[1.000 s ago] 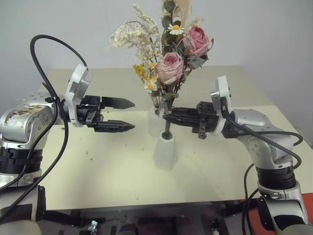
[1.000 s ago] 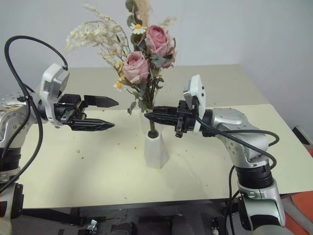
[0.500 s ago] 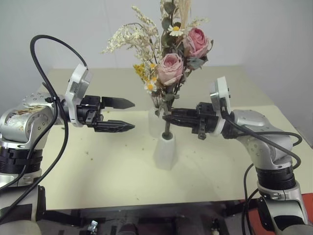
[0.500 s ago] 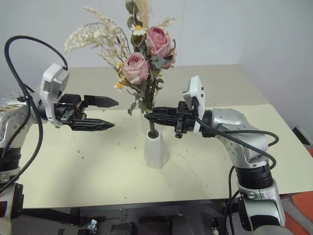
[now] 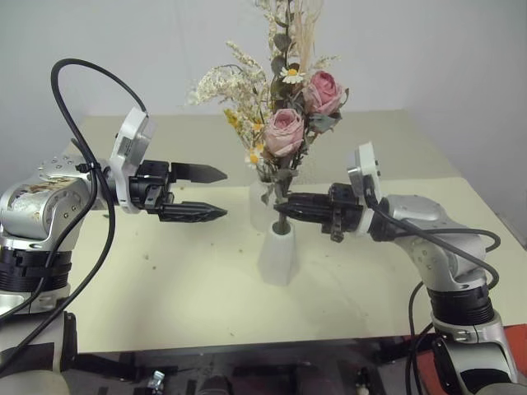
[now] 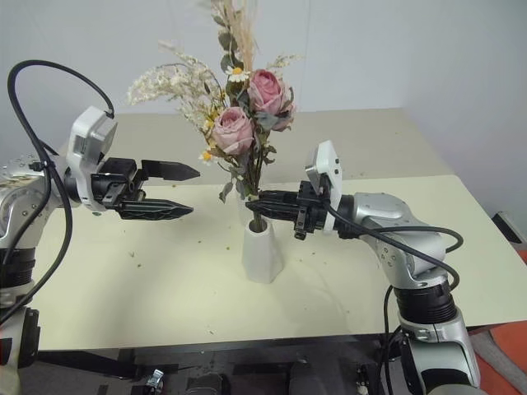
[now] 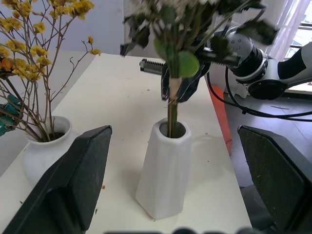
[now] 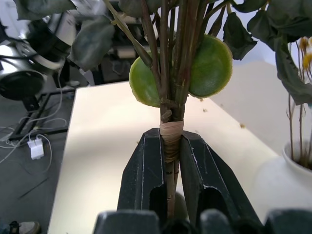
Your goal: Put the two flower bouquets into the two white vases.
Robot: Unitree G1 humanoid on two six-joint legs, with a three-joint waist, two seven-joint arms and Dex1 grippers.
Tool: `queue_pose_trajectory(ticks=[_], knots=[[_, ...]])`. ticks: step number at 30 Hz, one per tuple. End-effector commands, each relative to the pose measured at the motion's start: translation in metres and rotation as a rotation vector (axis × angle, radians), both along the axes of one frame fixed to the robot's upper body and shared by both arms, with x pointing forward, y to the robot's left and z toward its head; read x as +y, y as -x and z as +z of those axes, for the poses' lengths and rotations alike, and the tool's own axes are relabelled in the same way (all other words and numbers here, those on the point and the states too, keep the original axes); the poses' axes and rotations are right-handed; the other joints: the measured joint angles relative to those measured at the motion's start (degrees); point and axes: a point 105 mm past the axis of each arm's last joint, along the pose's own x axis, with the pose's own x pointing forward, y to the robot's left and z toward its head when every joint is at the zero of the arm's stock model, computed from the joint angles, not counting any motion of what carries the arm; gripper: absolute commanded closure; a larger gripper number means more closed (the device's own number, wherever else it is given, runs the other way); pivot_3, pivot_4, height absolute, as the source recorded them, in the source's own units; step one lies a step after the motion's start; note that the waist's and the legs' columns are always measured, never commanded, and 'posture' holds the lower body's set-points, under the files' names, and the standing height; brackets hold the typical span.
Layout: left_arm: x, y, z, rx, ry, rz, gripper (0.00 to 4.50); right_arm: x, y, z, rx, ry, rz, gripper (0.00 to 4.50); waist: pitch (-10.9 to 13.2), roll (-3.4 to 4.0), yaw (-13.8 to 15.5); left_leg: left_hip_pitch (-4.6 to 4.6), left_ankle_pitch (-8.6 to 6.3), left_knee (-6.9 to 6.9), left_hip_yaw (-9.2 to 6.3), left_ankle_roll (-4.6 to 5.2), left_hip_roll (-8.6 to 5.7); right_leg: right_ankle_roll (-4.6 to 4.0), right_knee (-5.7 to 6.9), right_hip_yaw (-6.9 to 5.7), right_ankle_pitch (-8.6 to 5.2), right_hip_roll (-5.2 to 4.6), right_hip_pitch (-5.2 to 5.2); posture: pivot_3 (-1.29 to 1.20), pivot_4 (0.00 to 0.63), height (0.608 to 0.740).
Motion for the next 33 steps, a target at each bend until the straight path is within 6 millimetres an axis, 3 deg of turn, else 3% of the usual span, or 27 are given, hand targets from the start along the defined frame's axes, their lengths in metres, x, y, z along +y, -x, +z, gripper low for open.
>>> queue_pose_trajectory(ticks=[1, 9, 14, 24, 33], knots=[[0.000, 0.003, 0.009, -0.044, -0.003, -0.001, 0.00, 0.001, 0.003, 0.007, -0.047, -0.017, 0.007, 3.90, 0.0, 0.00, 0.0, -0.01, 0.00, 0.00, 0.00, 0.00, 0.00, 0.00, 0.00, 0.00, 0.00, 0.00, 0.00, 0.00, 0.150, 0.740], [0.000, 0.003, 0.009, -0.047, 0.000, 0.000, 0.00, -0.003, 0.006, 0.006, -0.045, -0.016, 0.012, 1.52, 0.0, 0.00, 0.0, 0.00, 0.00, 0.00, 0.00, 0.00, 0.00, 0.00, 0.01, 0.00, 0.00, 0.00, -0.01, 0.00, 0.150, 0.740], [0.000, 0.003, 0.008, -0.043, 0.002, 0.002, 0.00, -0.019, 0.007, 0.009, -0.060, 0.007, -0.017, 0.04, 0.0, 0.00, 0.0, -0.02, 0.00, 0.00, 0.00, 0.00, -0.01, 0.00, -0.01, 0.00, 0.00, -0.01, -0.01, 0.00, 0.150, 0.740], [0.009, 0.007, -0.003, -0.013, 0.048, 0.065, 0.00, -0.070, 0.010, 0.009, -0.056, 0.079, -0.149, 0.04, 0.0, 0.00, 0.0, 0.00, 0.00, 0.00, 0.01, 0.00, 0.00, 0.01, -0.02, 0.02, -0.01, -0.01, -0.01, 0.00, 0.150, 0.740], [0.028, 0.020, -0.024, -0.035, 0.110, 0.220, 0.00, -0.114, 0.013, -0.013, 0.008, 0.146, -0.310, 0.04, 0.0, -0.02, 0.1, 0.05, 0.00, 0.01, 0.03, 0.00, 0.00, 0.03, -0.06, 0.03, -0.03, -0.02, 0.07, 0.00, 0.150, 0.740]])
